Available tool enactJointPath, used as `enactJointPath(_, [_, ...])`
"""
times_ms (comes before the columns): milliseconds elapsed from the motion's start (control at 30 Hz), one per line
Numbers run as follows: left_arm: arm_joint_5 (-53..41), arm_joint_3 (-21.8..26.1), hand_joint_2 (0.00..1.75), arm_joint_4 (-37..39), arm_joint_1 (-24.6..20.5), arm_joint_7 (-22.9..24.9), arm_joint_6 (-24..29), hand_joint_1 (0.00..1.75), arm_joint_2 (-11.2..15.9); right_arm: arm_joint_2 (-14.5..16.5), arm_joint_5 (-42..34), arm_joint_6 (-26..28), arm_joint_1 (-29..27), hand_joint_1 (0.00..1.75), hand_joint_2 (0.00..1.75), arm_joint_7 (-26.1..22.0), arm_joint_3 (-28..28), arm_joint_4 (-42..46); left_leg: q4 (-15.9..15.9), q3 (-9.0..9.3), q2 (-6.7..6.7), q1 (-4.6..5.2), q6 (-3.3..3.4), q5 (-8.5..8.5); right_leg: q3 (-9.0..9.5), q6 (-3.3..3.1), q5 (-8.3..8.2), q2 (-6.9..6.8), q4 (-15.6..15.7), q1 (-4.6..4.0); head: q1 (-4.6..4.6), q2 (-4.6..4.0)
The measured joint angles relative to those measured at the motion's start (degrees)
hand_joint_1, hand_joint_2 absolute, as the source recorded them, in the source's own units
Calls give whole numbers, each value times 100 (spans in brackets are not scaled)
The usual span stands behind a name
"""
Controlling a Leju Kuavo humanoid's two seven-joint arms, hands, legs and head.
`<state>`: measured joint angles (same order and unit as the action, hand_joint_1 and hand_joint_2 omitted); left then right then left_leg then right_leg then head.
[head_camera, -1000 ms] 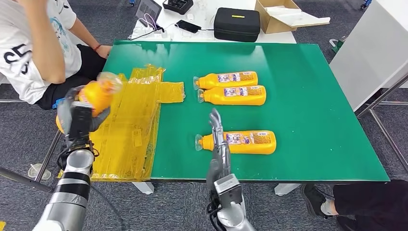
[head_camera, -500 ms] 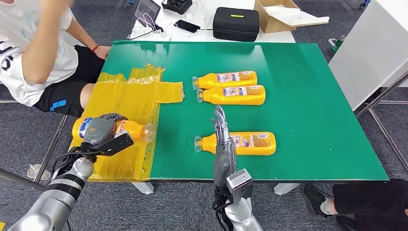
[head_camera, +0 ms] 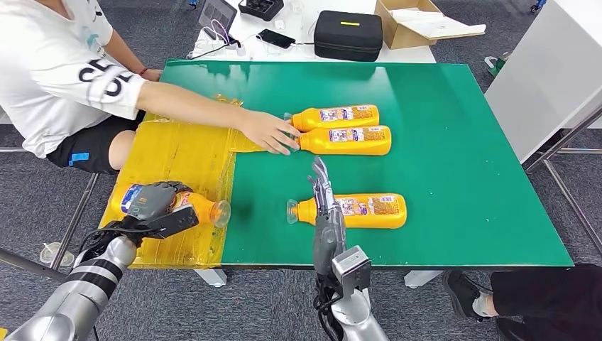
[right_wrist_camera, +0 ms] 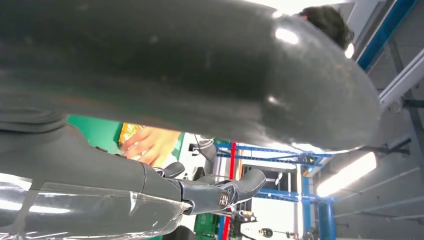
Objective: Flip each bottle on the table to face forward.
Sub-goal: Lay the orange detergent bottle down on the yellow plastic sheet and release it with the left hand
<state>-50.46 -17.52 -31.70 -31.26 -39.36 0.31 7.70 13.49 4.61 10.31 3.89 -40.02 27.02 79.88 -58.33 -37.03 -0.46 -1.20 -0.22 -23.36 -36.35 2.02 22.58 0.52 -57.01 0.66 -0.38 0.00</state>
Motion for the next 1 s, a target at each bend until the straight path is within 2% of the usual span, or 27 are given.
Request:
enactJointPath(33, [-1,-32,175,29,-3,-9,-30,172,7,9,-4,-22,12,0,0,0,-3,-39,0,0,0,0,0,0,0,0,0,0,0,0,-1,0])
enactJointPath(67, [-1,-58,175,53,-5,-18,-55,159,12,18,-8,-45,23,0,0,1,-8,-77,1,1,0,0,0,0,1,0,0,0,0,0,-1,0])
enactJointPath(100, [-1,-78,175,73,-6,-27,-74,134,16,26,-11,-64,33,0,0,4,-13,-114,1,1,-1,0,0,0,1,0,0,0,0,0,0,1])
enactJointPath(167, [11,-119,175,102,-8,-46,-123,54,30,44,-13,-99,54,0,0,18,-21,-191,1,4,-1,0,0,0,4,0,0,0,0,0,0,1])
enactJointPath(200, [36,-143,175,113,-9,-56,-165,24,38,51,-13,-114,68,0,0,25,-23,-237,1,5,-1,0,0,0,6,0,0,0,0,0,-1,1])
enactJointPath(233, [69,-165,175,121,-7,-65,-215,6,46,59,-14,-128,81,0,0,32,-25,-280,1,7,-1,0,0,0,8,0,0,0,0,0,-1,0])
enactJointPath(300, [164,-197,175,129,12,-76,-334,0,55,72,-21,-147,102,0,0,40,-32,-354,1,8,-1,0,0,0,10,0,0,0,0,0,-2,0])
enactJointPath(700, [1173,-502,175,-13,142,-101,-869,0,162,158,-67,-240,196,0,0,168,-103,-732,3,24,-5,1,-1,-1,29,-1,1,-1,0,1,-2,1])
enactJointPath(867, [1756,-604,175,-258,219,-102,-1348,0,277,173,-114,-254,226,0,0,208,-142,-840,3,36,-6,1,-1,-1,42,-1,2,-2,0,2,-1,1])
enactJointPath(1000, [2475,-654,175,-558,361,-118,-1983,0,423,176,-132,-257,264,0,0,216,-174,-930,4,42,-6,1,-1,-2,46,-1,3,-2,0,2,-2,0])
